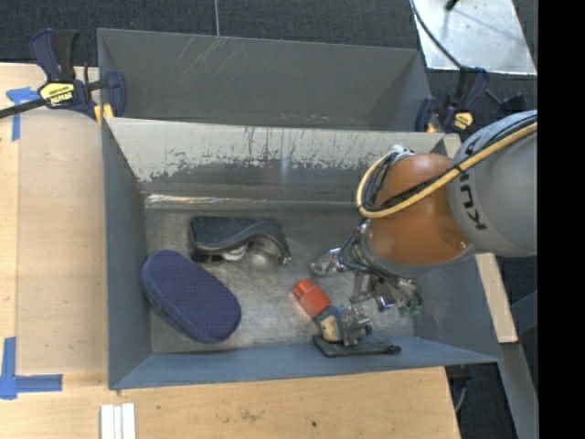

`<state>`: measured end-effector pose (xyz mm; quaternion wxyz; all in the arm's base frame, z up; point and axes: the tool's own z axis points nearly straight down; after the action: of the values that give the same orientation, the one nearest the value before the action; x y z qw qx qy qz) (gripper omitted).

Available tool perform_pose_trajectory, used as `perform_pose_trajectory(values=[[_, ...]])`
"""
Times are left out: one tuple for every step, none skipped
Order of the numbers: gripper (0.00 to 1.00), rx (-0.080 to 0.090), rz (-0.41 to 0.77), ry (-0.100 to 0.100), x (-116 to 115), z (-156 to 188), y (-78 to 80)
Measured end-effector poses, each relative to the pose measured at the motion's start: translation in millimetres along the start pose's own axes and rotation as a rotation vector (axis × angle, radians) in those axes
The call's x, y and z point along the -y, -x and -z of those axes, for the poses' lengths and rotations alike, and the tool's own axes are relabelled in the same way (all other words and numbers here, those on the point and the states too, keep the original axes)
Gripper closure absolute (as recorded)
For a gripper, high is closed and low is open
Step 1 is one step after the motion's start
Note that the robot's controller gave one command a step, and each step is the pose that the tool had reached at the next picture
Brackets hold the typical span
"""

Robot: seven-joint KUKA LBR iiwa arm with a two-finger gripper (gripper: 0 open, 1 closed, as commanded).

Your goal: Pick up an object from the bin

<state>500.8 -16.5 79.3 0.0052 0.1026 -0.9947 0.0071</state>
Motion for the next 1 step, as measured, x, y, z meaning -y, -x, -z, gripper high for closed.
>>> perform_pose_trajectory(values=[[1.00, 0.003, -0.002, 0.002, -1.4, -0.2, 0.1]])
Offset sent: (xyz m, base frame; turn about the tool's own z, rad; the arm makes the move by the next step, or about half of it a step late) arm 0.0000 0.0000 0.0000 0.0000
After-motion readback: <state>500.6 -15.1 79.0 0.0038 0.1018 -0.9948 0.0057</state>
